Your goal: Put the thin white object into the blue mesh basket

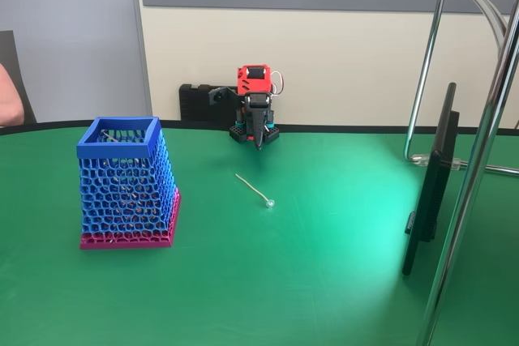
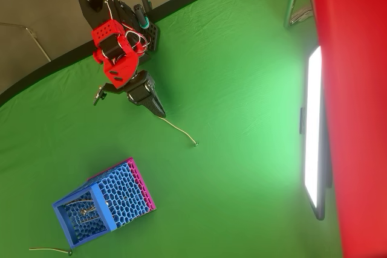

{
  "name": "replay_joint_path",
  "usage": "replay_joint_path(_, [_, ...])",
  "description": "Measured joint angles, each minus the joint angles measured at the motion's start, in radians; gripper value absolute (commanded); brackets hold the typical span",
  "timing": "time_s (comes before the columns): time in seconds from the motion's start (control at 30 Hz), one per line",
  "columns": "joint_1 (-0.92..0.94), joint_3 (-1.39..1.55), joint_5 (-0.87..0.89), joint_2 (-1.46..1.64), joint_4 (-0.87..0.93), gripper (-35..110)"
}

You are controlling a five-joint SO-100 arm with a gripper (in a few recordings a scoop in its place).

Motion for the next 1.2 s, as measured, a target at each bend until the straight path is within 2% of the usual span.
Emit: replay_joint_path(1.2, [-0.009,0.0,-0.003,0.0,0.008,1])
